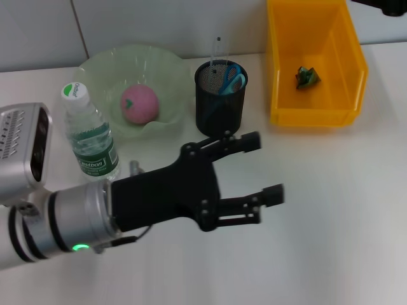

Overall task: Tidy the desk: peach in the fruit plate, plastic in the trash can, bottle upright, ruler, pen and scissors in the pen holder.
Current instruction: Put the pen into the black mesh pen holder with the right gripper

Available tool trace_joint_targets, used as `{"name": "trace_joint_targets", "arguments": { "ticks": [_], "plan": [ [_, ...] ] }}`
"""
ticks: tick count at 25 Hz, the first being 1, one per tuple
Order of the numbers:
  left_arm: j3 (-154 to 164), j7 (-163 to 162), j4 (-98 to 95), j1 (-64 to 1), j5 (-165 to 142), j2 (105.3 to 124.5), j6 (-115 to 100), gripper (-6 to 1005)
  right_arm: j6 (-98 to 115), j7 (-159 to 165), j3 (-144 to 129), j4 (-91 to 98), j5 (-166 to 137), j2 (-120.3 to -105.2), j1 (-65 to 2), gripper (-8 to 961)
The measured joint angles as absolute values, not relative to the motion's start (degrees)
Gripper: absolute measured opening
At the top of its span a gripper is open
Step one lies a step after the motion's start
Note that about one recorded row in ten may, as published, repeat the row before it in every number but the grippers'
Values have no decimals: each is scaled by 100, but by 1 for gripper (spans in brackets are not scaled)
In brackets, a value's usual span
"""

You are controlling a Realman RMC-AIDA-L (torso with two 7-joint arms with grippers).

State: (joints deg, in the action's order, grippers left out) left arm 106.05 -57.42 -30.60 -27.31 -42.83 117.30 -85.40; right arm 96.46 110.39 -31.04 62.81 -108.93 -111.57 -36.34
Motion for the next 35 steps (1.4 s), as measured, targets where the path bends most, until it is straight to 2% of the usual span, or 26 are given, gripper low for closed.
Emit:
{"name": "trace_joint_targets", "arguments": {
  "ticks": [2,3,4,5,6,8,13,18,24,35],
  "plan": [
    [10361,-5798,-3059,-2729,-4609,11711,-8527,876,9631,11331,-3137,6391,-11175,-11122,-3761,144],
    [10160,-5864,-3059,-2730,-4849,11691,-8517,876,9623,11945,-3222,6476,-11703,-11011,-4060,145],
    [9853,-5972,-3058,-2739,-5209,11667,-8515,876,9623,11945,-3222,6476,-11703,-11011,-4060,146],
    [9615,-6067,-3059,-2745,-5476,11653,-8525,876,9646,12402,-3316,6459,-12143,-10902,-4360,146],
    [9514,-6105,-3060,-2747,-5585,11649,-8533,876,9646,12402,-3316,6459,-12143,-10902,-4360,147],
    [9393,-6146,-3068,-2747,-5734,11642,-8540,876,9671,12893,-3521,6402,-12713,-10783,-4778,148],
    [8907,-6211,-3055,-2699,-6182,11636,-8525,876,9751,13297,-3932,6383,-13510,-10723,-5320,151],
    [8616,-6191,-3061,-2653,-6440,11691,-8501,876,9863,13364,-4029,6130,-14160,-10710,-5863,153],
    [8582,-6216,-3081,-2617,-6503,11710,-8504,876,9847,13404,-4288,5764,-14610,-10680,-6188,157],
    [8555,-6212,-3061,-2557,-6513,11763,-8470,876,9094,13434,-5040,5015,-14968,-10898,-6371,163]
  ]
}}
